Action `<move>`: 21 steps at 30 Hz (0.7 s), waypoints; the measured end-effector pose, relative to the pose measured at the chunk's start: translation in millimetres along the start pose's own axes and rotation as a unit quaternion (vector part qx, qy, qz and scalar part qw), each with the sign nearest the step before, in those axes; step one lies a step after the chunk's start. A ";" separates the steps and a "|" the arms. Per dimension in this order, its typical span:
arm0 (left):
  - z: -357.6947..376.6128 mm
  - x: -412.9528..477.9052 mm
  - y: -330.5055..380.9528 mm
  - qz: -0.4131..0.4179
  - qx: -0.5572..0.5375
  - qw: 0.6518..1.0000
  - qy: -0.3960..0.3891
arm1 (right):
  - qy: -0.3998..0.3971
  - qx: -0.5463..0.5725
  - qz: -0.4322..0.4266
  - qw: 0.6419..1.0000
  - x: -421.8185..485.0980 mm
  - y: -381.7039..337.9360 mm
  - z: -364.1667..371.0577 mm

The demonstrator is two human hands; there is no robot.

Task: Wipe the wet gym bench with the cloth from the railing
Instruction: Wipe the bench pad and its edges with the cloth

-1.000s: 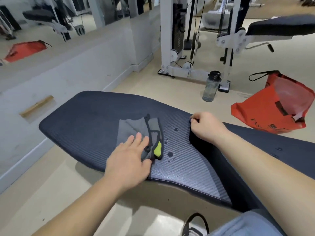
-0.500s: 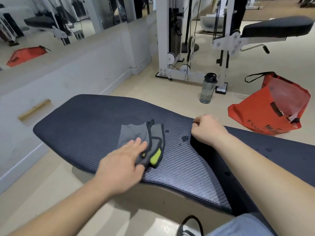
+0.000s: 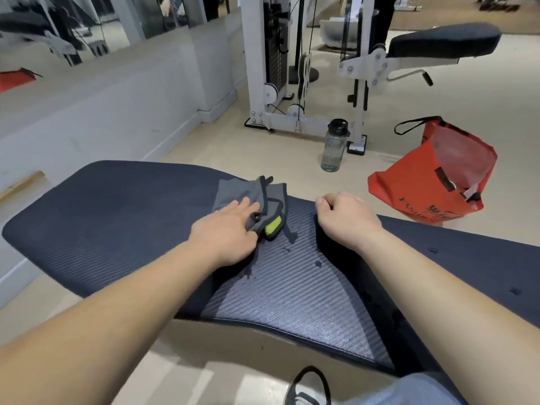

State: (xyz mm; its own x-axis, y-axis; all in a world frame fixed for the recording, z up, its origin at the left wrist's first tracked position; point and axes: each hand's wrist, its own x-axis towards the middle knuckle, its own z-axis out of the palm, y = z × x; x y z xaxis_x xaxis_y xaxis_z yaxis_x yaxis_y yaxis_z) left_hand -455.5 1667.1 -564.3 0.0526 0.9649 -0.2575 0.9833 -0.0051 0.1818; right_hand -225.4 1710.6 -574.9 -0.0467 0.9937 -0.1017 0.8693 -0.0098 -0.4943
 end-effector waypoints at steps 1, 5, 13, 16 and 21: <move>-2.2 9.7 4.4 -0.028 0.000 1.000 -0.001 | 0.001 0.014 -0.002 1.000 -0.6 1.3 -0.3; 15.5 -2.1 55.1 0.032 0.010 0.999 0.031 | 0.004 0.058 0.002 0.998 -2.7 2.6 -4.0; 9.7 -17.4 0.0 0.091 -0.006 0.995 0.041 | 0.016 0.072 -0.005 0.997 -5.8 1.2 -4.2; 10.7 -26.9 -11.3 -0.024 -0.048 0.996 0.077 | -0.003 0.057 -0.009 0.998 -9.1 -3.2 -4.7; 42.3 -108.2 3.5 0.101 -0.017 0.993 0.060 | -0.038 0.023 -0.026 0.999 -12.3 -17.8 1.2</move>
State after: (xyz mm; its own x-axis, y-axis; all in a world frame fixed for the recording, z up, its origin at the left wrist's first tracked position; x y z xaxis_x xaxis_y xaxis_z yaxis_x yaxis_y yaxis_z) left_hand -450.4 1551.6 -576.0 0.2249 0.9694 -0.0989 0.9481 -0.1943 0.2516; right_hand -240.8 1698.4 -565.9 -0.1294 0.9818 -0.1391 0.8415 0.0345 -0.5392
